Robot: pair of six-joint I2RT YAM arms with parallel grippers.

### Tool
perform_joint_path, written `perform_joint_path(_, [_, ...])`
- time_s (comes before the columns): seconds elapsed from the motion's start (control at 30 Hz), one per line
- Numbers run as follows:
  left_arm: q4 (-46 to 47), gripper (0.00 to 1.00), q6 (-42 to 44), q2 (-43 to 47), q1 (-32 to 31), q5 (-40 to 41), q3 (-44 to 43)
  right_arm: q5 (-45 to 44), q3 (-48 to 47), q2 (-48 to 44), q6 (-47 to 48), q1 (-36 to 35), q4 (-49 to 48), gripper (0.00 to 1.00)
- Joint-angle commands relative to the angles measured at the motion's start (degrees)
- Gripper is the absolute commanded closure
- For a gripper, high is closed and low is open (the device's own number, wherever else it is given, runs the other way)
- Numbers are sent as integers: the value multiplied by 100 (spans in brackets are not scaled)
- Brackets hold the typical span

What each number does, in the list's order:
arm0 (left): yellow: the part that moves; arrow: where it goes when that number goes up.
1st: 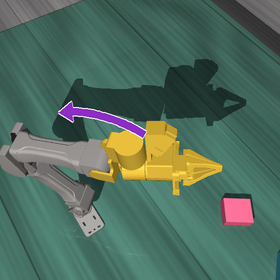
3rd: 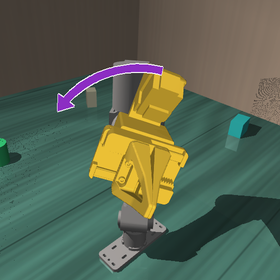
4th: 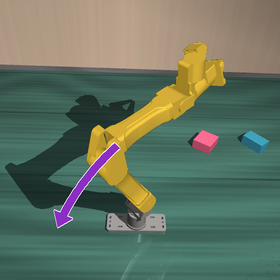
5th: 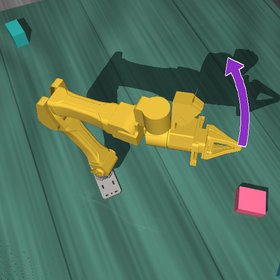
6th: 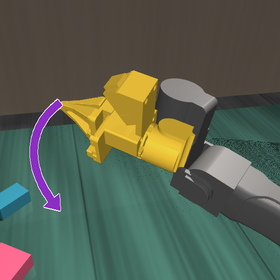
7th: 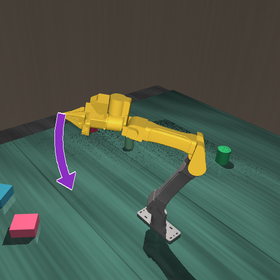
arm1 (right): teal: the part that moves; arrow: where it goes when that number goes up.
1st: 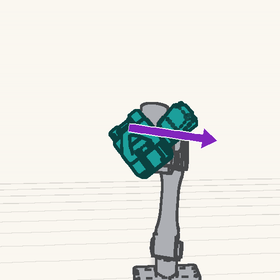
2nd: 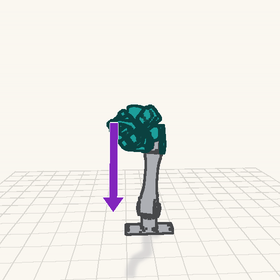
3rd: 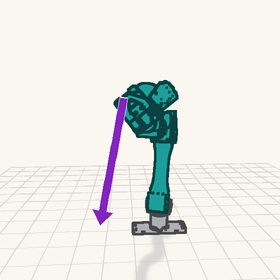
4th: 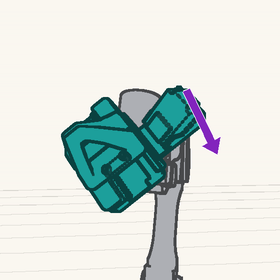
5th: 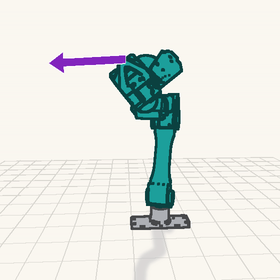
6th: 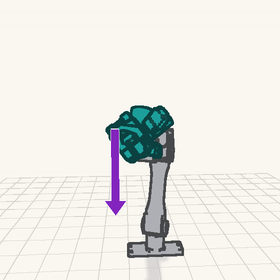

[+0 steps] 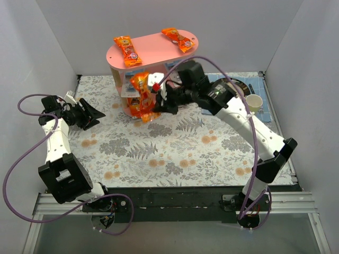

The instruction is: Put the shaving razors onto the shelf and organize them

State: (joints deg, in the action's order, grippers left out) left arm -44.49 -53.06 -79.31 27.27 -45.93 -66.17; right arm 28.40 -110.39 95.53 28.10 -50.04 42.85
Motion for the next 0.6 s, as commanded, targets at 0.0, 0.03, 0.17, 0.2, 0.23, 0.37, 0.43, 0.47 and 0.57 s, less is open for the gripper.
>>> perform_joint_path(0.0, [257, 48, 163, 3, 24, -170, -177, -28, -1515, 420, 223, 511, 345, 99])
perform_joint_path(0.03, [265, 48, 234, 12, 24, -170, -159, -28, -1738, 536, 179, 600, 355, 99])
perform_joint_path(0.17, [248, 48, 550, 152, 24, -188, 77, -133, -2049, 783, 117, 952, -301, 99])
perform_joint_path(0.2, [222, 48, 673, 213, 24, -188, 174, -133, -1970, 801, 117, 1048, -478, 99])
perform_joint_path(0.23, [169, 48, 709, 240, 24, -188, 227, -142, -1960, 836, 108, 1084, -793, 99])
perform_joint_path(0.37, [-33, 48, 920, 354, 16, -249, 403, -290, -2083, 1195, 56, 1251, -1401, 99])
perform_joint_path(0.43, [-173, 48, 1025, 363, 7, -276, 430, -362, -2197, 1310, -23, 1339, -1700, 99])
perform_joint_path(0.47, [-209, 48, 1043, 363, 15, -276, 456, -370, -2267, 1441, -50, 1374, -1936, 99])
perform_joint_path(0.57, [-253, 48, 1052, 337, 16, -267, 587, -475, -2565, 1714, -50, 1488, -2227, 99])
